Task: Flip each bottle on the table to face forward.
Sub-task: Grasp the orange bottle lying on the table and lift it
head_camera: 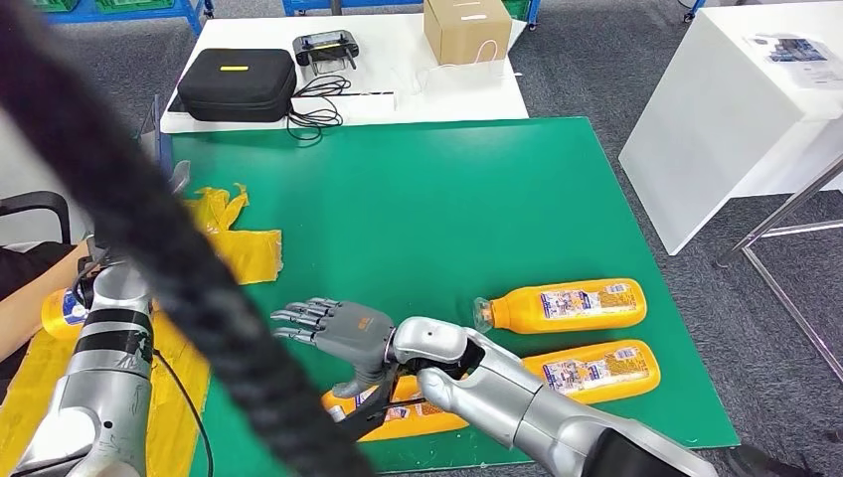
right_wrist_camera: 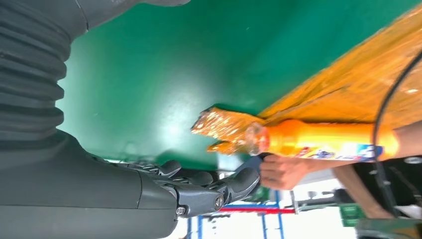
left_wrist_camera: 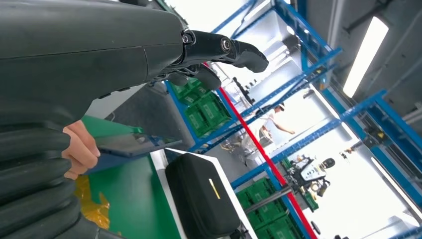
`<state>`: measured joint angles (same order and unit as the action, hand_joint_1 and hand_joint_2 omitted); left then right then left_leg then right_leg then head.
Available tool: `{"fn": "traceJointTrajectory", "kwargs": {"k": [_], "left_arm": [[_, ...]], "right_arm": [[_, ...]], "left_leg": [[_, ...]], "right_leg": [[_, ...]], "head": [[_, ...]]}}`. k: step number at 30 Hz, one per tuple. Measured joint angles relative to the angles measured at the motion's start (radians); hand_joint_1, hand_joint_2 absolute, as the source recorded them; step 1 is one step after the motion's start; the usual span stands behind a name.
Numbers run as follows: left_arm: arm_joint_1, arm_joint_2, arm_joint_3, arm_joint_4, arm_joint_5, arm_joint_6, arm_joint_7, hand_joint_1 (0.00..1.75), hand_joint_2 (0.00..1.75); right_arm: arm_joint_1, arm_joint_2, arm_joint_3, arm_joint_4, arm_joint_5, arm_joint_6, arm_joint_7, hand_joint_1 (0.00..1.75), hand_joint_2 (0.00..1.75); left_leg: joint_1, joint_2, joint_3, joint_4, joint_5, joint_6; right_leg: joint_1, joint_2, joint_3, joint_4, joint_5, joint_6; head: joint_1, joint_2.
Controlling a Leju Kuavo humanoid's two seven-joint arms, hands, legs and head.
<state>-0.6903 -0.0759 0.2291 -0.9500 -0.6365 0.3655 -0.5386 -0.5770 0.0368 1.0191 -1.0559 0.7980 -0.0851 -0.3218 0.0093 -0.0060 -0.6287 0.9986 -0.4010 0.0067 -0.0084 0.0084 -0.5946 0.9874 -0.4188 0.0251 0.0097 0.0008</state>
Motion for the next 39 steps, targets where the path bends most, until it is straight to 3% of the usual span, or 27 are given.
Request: {"fn": "traceJointTrajectory", "kwargs": {"k": [6, 25, 32, 39], "left_arm": [[0.046, 0.0, 0.022, -0.054, 0.041, 0.001, 0.014, 0.0, 1.75], [0.077, 0.005, 0.076, -0.092, 0.062, -0.001, 0.015, 0.0, 1.75], [0.077, 0.026, 0.121, -0.094, 0.068, 0.012, 0.016, 0.0, 1.75], [0.077, 0.036, 0.18, -0.094, 0.054, 0.003, 0.014, 0.0, 1.75]], "right_arm": [[0.041, 0.007, 0.007, 0.0, 0.065, -0.04, 0.059, 0.0, 1.75], [0.087, -0.017, 0.008, 0.0, 0.059, -0.038, 0.062, 0.0, 1.75], [0.17, -0.077, -0.017, -0.033, 0.055, -0.06, 0.033, 0.0, 1.75], [0.3, -0.149, -0.112, -0.189, 0.134, -0.136, 0.05, 0.0, 1.75]], "left_leg": [[0.0, 0.0, 0.0, 0.0, 0.0, 0.0], [0.0, 0.0, 0.0, 0.0, 0.0, 0.0], [0.0, 0.0, 0.0, 0.0, 0.0, 0.0], [0.0, -0.002, 0.0, 0.0, 0.0, 0.0]], "right_leg": [[0.0, 0.0, 0.0, 0.0, 0.0, 0.0], [0.0, 0.0, 0.0, 0.0, 0.0, 0.0], [0.0, 0.0, 0.0, 0.0, 0.0, 0.0], [0.0, -0.001, 0.0, 0.0, 0.0, 0.0]], "head": [[0.0, 0.0], [0.0, 0.0], [0.0, 0.0], [0.0, 0.0]]}}
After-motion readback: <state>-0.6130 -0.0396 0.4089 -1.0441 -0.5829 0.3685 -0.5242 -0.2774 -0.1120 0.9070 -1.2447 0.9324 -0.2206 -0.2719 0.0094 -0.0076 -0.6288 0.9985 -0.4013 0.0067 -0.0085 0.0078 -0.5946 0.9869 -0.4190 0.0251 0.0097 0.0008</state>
